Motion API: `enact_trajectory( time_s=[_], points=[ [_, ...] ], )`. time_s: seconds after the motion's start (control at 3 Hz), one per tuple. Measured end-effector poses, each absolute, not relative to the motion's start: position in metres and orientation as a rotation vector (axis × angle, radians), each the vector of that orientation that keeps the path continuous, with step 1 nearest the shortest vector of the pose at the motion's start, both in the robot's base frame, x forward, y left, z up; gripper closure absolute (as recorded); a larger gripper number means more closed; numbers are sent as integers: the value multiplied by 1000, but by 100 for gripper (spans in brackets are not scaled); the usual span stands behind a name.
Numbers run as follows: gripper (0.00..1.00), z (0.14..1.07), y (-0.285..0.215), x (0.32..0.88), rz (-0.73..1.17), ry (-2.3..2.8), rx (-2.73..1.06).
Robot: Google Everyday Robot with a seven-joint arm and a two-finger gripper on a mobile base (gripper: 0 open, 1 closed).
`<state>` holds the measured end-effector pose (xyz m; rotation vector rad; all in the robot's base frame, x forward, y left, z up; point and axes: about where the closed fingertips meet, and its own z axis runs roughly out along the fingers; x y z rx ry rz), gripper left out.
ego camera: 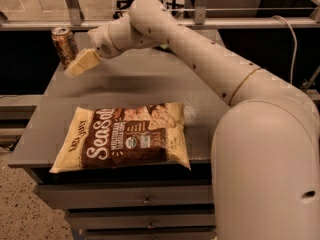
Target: Pick orange can
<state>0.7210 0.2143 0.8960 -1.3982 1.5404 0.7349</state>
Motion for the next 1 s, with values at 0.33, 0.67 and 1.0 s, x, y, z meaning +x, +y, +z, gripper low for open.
enact_trajectory(
  time_s=[0.33,0.67,1.0],
  points=[
    [0,888,245,744,754,1541,-1321],
    [0,883,260,756,768,1539,-1285],
    [14,882,273,764,788,1529,-1263]
  ],
)
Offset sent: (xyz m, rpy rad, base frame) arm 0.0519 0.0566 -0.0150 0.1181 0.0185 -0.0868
